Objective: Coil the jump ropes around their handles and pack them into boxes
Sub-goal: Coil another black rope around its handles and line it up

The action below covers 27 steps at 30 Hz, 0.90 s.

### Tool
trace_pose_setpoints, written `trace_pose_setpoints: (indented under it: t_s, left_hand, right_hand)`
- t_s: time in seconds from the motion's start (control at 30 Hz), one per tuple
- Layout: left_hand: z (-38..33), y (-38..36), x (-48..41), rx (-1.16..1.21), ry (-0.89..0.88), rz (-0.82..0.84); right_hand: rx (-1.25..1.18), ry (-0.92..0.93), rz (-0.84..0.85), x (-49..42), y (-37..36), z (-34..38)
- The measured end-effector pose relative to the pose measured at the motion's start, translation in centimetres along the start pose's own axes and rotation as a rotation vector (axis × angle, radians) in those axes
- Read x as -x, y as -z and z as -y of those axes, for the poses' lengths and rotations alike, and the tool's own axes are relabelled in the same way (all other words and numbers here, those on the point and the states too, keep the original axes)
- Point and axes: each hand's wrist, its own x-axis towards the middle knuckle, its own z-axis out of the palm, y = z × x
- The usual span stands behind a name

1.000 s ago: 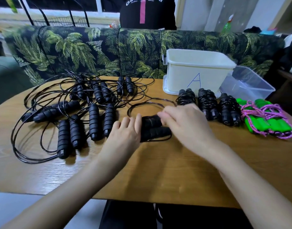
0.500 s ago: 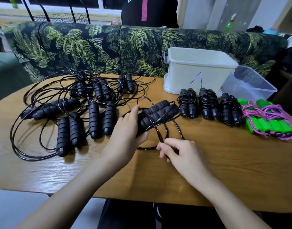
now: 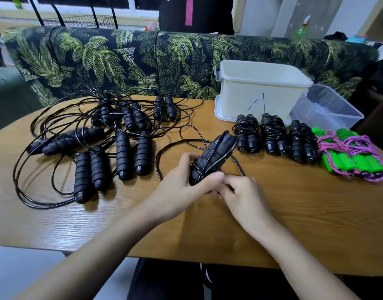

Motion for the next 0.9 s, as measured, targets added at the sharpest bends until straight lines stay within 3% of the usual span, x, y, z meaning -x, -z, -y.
trace_pose_setpoints:
  t_s: [0.1,0.27,0.37,0.53,0.9]
  left_hand:
    - [0.3,-0.2,-0.5,-0.129,-0.044,-0.15]
    - [0.9,3.6,-2.5,-0.36,-0.172,-0.333]
    - [1.5,5.0,-3.5,-0.592,-0.215,-0.296]
    - [3.0,5.2,-4.3,-0.714,-0.281,-0.252]
    - [4.4,6.2,-4.9,-0.686,-0.297,-0.307]
  right_hand:
    - [0.052,0.118,0.028,0.1,0.2,0.1]
    - [0.419,0.471,-0.056,-0.5,1.1,-4.0]
    - [0.528,0.626,-0.053,-1.2,2.4,-6.5]
    - [0.524,0.611,0.015,-2.2,4.3,-8.6]
    - [0.499,0.618,0.006,-2.0,6.1,-9.4]
